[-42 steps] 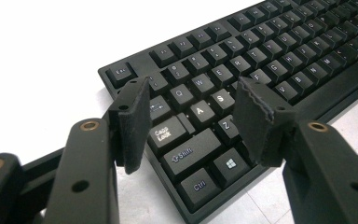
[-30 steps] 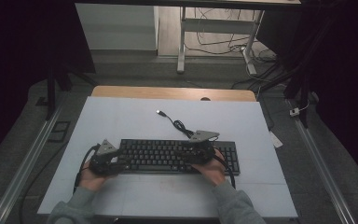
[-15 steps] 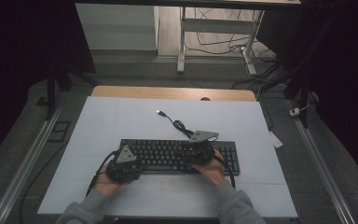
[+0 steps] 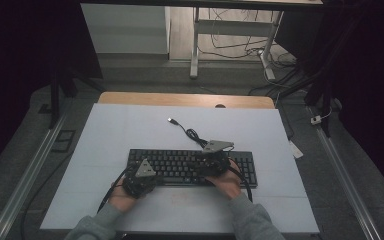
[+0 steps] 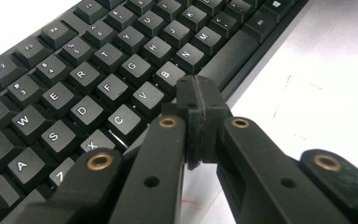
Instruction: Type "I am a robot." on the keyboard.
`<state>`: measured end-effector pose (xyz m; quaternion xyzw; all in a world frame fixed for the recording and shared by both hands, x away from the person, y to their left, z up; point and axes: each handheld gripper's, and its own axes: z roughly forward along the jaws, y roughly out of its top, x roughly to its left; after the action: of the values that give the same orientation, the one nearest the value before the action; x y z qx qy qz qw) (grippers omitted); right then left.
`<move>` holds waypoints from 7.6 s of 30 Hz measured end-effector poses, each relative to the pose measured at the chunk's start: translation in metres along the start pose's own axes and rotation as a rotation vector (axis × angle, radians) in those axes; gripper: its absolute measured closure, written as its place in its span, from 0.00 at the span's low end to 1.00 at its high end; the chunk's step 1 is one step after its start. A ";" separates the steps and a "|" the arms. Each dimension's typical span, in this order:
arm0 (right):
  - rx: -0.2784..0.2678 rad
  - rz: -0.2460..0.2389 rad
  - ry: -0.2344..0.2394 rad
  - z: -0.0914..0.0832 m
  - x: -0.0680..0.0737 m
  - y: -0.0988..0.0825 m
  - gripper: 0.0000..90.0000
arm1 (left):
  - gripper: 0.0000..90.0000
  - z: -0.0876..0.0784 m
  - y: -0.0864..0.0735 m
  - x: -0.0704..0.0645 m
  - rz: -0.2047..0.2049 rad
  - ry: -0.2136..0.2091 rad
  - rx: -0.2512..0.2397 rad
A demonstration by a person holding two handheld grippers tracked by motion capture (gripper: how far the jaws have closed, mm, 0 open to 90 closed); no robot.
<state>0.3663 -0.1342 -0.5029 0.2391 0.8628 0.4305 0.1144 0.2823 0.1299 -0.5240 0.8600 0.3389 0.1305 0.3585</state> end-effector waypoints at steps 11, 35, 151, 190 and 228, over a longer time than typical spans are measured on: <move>0.008 -0.002 -0.002 0.001 0.000 -0.001 0.59 | 0.99 0.002 0.000 0.002 -0.009 0.011 -0.015; 0.002 0.000 -0.006 0.000 0.000 0.000 0.58 | 0.90 -0.025 -0.005 0.023 -0.132 0.040 -0.136; 0.005 -0.010 -0.023 -0.025 -0.002 -0.022 0.56 | 0.48 -0.041 -0.023 0.064 -0.243 0.131 -0.127; -0.020 -0.029 0.052 -0.004 0.022 0.003 0.62 | 0.45 -0.035 -0.022 0.061 -0.225 0.123 -0.096; 0.084 -0.053 0.115 0.037 0.041 0.010 1.00 | 0.44 -0.031 -0.023 0.060 -0.216 0.119 -0.074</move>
<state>0.3487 -0.0827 -0.5171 0.1956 0.8913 0.4037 0.0657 0.3007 0.1985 -0.5200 0.7955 0.4451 0.1541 0.3811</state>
